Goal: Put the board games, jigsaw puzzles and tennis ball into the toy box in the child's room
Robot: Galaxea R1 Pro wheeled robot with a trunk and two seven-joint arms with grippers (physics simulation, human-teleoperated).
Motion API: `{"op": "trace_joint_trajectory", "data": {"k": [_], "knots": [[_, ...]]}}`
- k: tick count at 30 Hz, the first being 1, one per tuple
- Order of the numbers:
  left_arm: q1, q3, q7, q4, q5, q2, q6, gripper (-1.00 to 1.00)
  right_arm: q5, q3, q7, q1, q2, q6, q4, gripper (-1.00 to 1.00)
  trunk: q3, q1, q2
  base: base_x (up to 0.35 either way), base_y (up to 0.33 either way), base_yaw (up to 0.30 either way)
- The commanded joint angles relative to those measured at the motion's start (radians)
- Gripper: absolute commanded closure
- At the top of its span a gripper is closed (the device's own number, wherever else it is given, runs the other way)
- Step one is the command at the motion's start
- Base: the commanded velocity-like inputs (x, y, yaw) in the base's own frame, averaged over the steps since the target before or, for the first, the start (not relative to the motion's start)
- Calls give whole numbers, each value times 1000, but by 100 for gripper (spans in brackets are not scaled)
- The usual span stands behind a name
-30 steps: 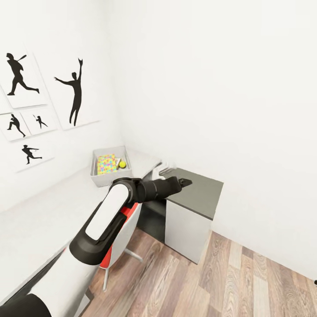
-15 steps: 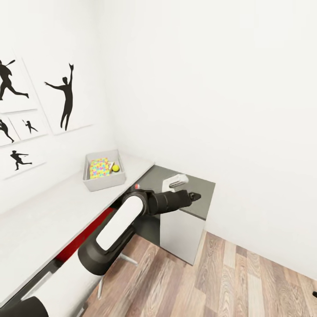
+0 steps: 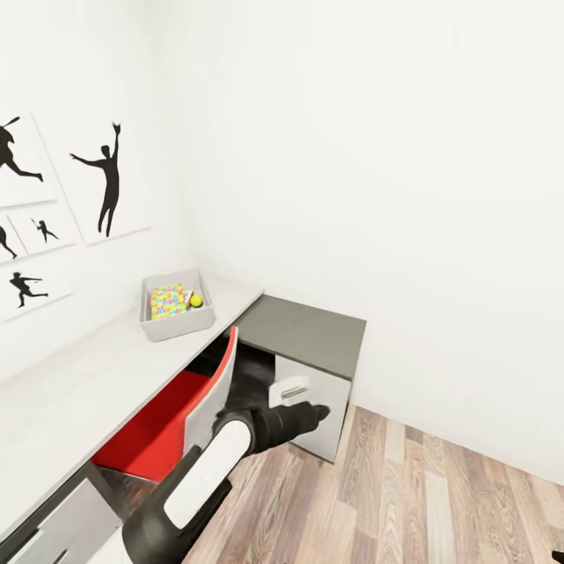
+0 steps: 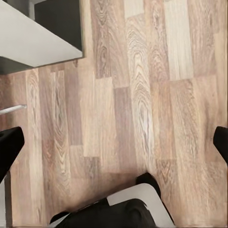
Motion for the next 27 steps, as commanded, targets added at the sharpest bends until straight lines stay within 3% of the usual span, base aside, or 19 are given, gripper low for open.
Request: {"op": "trace_joint_trajectory", "data": {"k": [1, 5, 6, 10, 11, 15, 21, 27], "knots": [[33, 2, 9, 1, -14, 2, -12, -100, 9, 11, 5, 0, 0, -7, 7, -100, -1, 0, -2, -151, 67, -123], [152, 22, 5, 13, -93, 26, -51, -100, 26, 56, 5, -2, 0, -47, 37, -100, 6, 0, -2, -89, 39, -123], [152, 22, 5, 13, -93, 26, -51, -100, 26, 56, 5, -2, 0, -47, 37, -100, 7, 0, -2, -62, 27, -123], [254, 46, 2, 20, -148, 58, -107, -100, 33, 81, 5, -5, 3, -87, 68, -100, 13, 0, -2, -36, 16, -123], [254, 46, 2, 20, -148, 58, -107, -100, 33, 81, 5, -5, 3, -87, 68, -100, 15, 0, -2, -25, 11, -123], [336, 57, -1, 25, -174, 98, -182, -100, 37, 111, 5, -14, 6, -112, 94, -100, 21, 0, -2, -15, 7, -123], [380, 60, -1, 41, -183, 127, -243, -100, 41, 150, 4, -24, 8, -125, 116, -100, 30, 0, -2, -7, 3, -123], [423, 61, -2, 129, -188, 151, -321, -100, 87, 252, -5, -90, 27, -175, 198, -100, 38, 0, -2, -3, 1, -112]]}}
